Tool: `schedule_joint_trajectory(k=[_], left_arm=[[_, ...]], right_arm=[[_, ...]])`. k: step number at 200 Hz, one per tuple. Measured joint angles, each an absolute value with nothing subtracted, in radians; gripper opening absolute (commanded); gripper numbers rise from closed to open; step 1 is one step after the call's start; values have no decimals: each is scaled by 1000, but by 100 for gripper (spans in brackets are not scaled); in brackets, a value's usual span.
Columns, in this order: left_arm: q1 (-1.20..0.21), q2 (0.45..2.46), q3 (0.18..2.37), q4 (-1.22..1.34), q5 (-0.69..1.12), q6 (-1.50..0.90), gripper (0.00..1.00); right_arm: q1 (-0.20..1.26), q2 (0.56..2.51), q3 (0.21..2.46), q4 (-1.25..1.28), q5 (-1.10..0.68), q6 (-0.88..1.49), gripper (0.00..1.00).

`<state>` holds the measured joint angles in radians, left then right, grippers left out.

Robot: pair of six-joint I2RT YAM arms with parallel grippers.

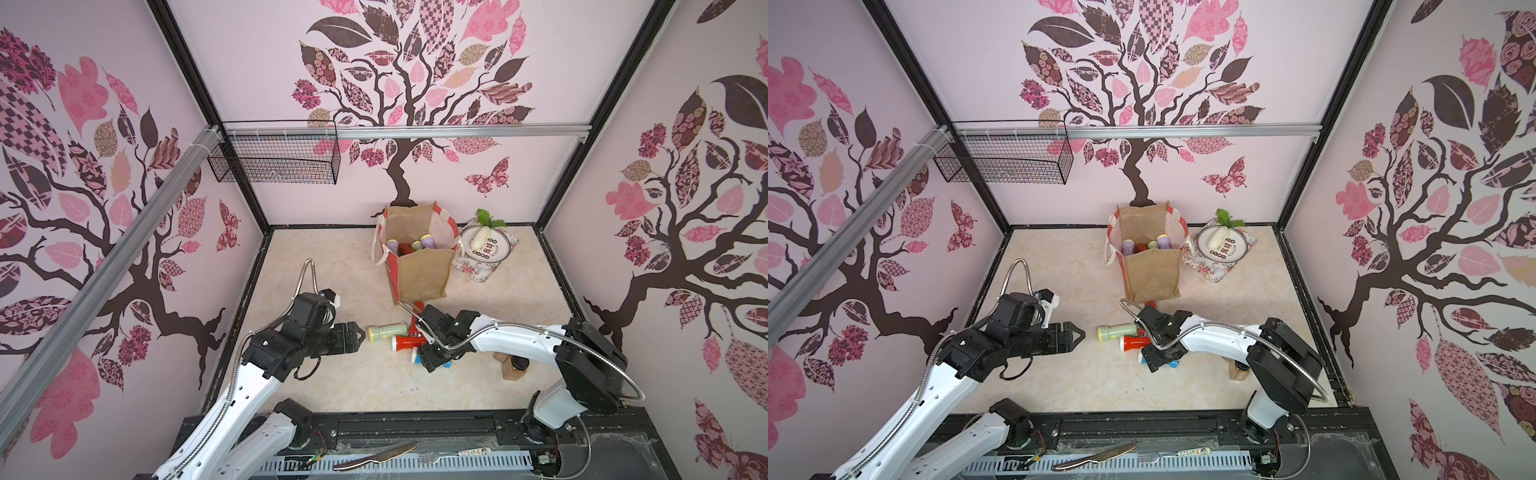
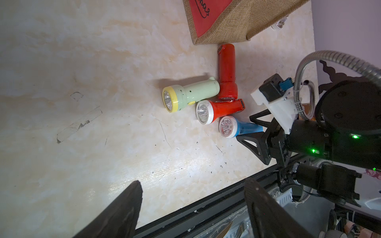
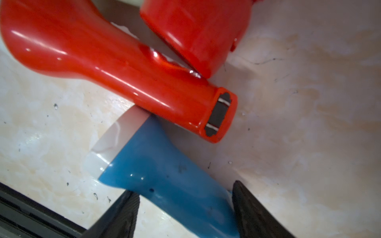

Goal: Put the flashlights into the tote bags
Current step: Pick up the flashlight from the center of the board.

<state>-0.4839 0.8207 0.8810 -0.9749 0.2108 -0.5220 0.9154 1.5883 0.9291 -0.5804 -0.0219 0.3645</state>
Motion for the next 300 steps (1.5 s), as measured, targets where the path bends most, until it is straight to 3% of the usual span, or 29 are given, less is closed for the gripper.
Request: schedule_joint_trajectory(k=[98, 153, 206, 267, 300], left_arm=[[-484, 824, 881, -974, 206, -519, 81], [-484, 825, 881, -974, 207, -519, 81], [-484, 824, 876, -973, 207, -519, 81], [-484, 822, 875, -973, 206, -519, 81], [-484, 816, 873, -973, 205, -519, 81]], right_arm=[[919, 1546, 871, -539, -22, 461, 60], [927, 1495, 841, -542, -7, 530, 81], [933, 1486, 834, -557, 4, 547, 83], [965, 1489, 834, -570, 4, 550, 73], [991, 1501, 834, -588, 8, 554, 56]])
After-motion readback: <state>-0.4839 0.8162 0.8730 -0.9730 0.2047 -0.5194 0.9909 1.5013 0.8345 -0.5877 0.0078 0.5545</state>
